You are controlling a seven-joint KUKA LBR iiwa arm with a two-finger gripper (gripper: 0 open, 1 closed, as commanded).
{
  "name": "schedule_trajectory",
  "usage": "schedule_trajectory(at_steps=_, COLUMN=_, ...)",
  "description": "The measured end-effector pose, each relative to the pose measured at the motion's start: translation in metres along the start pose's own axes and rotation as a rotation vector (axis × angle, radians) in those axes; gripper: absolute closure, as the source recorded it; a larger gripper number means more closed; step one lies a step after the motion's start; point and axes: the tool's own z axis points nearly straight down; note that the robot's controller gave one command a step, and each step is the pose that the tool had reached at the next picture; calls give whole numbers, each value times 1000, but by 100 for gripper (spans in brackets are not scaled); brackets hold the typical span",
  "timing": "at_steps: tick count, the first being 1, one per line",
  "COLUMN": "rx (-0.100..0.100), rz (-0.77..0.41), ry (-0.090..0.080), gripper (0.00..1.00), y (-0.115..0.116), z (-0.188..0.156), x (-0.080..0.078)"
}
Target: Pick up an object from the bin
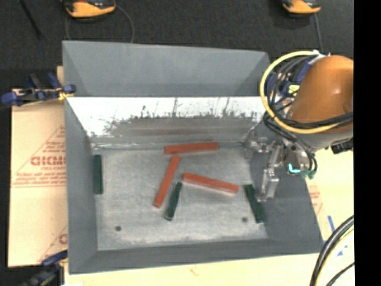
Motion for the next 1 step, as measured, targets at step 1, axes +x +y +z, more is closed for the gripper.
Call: schedule_trajectory(at_steps=1, rx=-2, rz=209, ry=-2, gripper=0, y=18, z=146, x=0)
